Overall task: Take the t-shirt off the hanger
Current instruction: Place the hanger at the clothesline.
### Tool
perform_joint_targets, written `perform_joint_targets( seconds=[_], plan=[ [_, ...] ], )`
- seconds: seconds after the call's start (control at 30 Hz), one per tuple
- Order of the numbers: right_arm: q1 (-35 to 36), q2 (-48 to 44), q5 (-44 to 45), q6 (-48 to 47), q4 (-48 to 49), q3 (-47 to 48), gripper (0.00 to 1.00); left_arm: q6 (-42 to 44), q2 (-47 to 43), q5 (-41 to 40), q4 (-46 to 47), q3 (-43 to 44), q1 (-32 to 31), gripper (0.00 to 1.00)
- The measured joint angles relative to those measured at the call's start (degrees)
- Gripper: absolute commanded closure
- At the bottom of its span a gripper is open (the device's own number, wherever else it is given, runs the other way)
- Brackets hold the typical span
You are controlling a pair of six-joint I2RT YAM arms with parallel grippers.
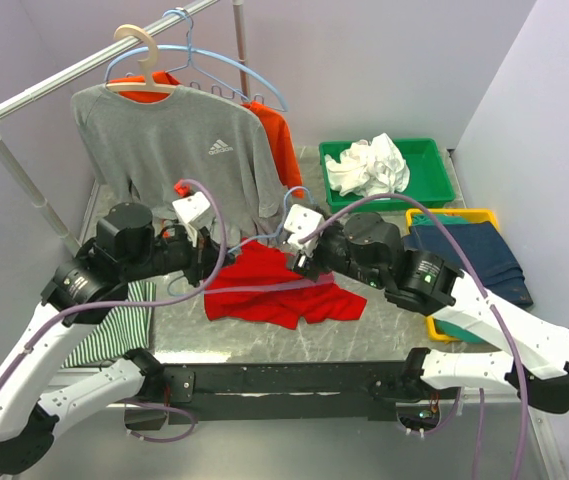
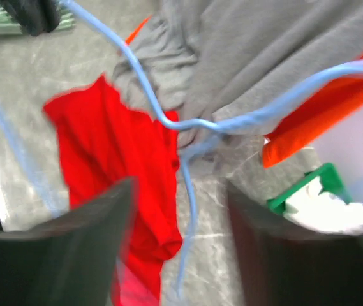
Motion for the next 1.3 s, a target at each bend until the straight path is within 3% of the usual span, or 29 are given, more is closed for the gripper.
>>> perform_joint_targets(
  seconds=[0.1, 0.43, 0.93, 1.17, 1.3],
  plan=[
    [0.0, -1.05, 3.08, 1.55, 3.76, -0.59, 0.0, -1.07, -0.85, -3.87, -0.17, 0.0, 0.37, 0.99],
    [0.0, -9.49, 13.53, 6.62, 17.38, -8.37, 0.0, -7.67, -8.79, -19.71, -3.72, 2.21, 0.42, 0.99],
    [0.0, -9.01, 16.09, 8.83, 22.97, -9.92, 0.0, -17.03, -16.26, -52.17, -14.01, 22.82, 0.42, 0.99],
    [0.0, -6.23, 15.37, 8.79, 23.21, -9.92, 0.0, -18.21, -15.78, -67.93, -14.51, 19.69, 0.42, 0.99],
    [0.0, -4.87, 13.6, 8.96, 23.26, -9.77, 0.0, -17.31, -13.44, -77.05, -10.16, 14.82, 0.42, 0.99]
  ],
)
